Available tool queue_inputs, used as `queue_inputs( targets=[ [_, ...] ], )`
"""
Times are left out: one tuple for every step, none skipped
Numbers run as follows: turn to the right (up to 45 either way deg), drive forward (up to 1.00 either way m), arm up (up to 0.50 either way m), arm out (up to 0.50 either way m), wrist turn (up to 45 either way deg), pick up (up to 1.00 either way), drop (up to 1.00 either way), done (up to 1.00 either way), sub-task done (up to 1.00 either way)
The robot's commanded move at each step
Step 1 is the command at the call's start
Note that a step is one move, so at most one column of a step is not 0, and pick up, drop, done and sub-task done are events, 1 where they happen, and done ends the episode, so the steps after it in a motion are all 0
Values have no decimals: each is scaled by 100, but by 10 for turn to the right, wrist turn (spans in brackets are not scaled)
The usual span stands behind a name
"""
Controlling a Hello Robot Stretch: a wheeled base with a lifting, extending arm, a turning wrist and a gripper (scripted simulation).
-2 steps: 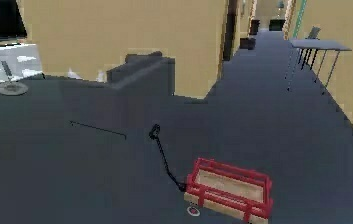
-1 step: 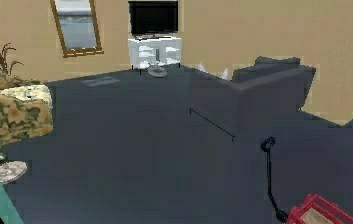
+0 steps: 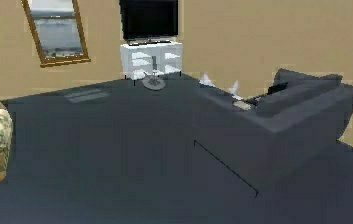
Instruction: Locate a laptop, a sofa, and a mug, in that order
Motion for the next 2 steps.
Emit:
queue_inputs(
  targets=[
    [390,0,0,0,0,0,0,0,0],
    [0,45,0,0,0,0,0,0,0]
  ],
)
